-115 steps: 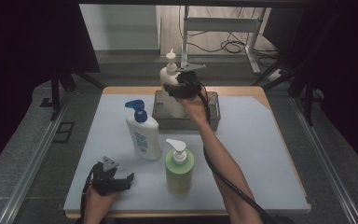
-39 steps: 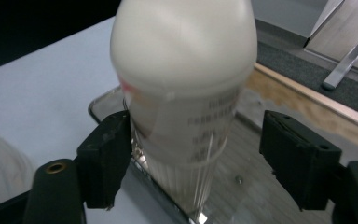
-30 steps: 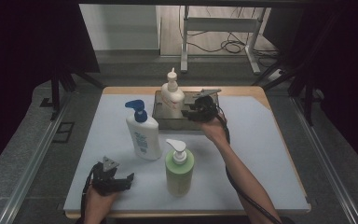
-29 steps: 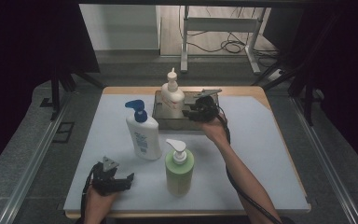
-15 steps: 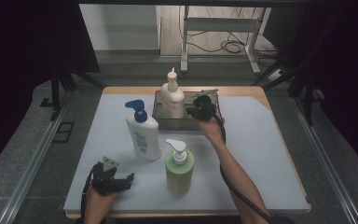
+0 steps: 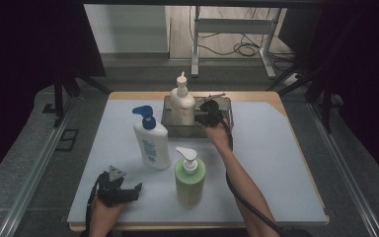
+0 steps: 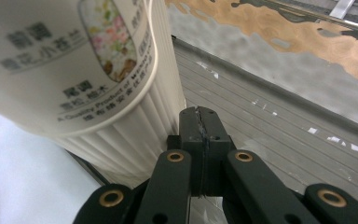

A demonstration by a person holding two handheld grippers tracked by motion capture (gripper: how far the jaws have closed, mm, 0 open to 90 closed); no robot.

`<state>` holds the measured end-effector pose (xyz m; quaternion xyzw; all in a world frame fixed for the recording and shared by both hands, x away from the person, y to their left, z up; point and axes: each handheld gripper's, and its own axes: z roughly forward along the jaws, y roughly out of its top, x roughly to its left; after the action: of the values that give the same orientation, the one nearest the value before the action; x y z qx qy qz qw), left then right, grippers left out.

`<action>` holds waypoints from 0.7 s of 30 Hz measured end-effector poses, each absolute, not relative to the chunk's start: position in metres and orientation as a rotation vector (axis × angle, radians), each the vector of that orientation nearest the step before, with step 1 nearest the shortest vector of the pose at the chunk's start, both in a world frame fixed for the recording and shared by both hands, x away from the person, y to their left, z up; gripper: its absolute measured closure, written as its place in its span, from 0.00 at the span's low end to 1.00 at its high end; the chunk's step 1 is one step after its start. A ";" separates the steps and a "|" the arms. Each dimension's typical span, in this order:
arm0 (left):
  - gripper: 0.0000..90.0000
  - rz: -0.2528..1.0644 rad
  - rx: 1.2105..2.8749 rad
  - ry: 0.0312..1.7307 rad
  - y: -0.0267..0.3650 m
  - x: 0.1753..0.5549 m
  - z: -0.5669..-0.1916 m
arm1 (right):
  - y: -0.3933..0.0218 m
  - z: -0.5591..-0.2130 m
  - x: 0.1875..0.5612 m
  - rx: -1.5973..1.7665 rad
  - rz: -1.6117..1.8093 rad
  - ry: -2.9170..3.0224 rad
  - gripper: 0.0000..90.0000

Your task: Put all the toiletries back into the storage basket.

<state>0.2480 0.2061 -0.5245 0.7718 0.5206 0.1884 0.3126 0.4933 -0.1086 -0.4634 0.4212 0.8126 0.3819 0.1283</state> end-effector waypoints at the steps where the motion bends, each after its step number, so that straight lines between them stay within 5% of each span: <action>1: 0.11 0.497 2.036 1.373 0.206 0.248 -0.525 | -0.108 -0.464 0.493 1.231 1.115 2.365 1.00; 21: 0.11 0.497 2.036 1.374 0.206 0.248 -0.524 | -0.085 -0.468 0.493 1.203 1.121 2.409 1.00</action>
<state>0.2481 0.2060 -0.5245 0.7718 0.5209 0.1883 0.3123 0.4930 -0.0852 -0.4683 0.4099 0.8207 0.3820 0.1124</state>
